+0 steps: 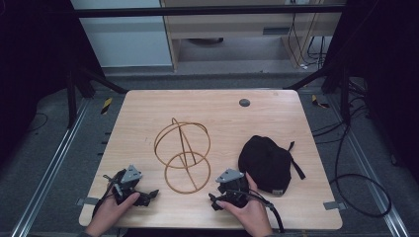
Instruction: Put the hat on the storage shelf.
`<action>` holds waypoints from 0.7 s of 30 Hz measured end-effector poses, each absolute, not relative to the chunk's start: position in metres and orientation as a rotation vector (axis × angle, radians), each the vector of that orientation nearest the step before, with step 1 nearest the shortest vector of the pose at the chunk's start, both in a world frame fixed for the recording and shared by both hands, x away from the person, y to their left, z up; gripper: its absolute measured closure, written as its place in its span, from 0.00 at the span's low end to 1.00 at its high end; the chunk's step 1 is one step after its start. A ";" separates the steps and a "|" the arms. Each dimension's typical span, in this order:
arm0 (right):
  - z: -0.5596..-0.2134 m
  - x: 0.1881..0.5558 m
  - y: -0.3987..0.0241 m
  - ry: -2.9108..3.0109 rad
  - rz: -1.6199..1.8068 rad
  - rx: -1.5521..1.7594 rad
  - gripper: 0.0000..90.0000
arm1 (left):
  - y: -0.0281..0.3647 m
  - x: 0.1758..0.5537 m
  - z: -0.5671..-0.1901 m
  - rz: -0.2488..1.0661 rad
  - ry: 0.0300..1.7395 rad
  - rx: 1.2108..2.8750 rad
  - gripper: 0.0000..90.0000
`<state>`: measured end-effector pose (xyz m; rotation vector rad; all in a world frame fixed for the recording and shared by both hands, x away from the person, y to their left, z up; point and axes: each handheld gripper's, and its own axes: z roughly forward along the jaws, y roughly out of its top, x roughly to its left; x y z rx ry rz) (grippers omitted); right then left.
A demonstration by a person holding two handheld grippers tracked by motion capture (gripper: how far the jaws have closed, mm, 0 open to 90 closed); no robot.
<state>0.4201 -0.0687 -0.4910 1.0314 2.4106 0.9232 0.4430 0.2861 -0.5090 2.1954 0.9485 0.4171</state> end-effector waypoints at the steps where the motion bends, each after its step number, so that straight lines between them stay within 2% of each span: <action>1: -0.488 0.417 -0.071 2.401 0.889 1.026 0.08 | 0.286 0.443 -0.509 0.417 0.949 2.197 0.00; 10: -0.462 0.402 -0.094 2.327 0.829 1.056 0.09 | 0.286 0.443 -0.509 0.418 0.949 2.198 0.00; 21: -0.424 0.403 -0.135 2.148 0.803 1.128 0.12 | 0.286 0.442 -0.509 0.419 0.952 2.196 0.00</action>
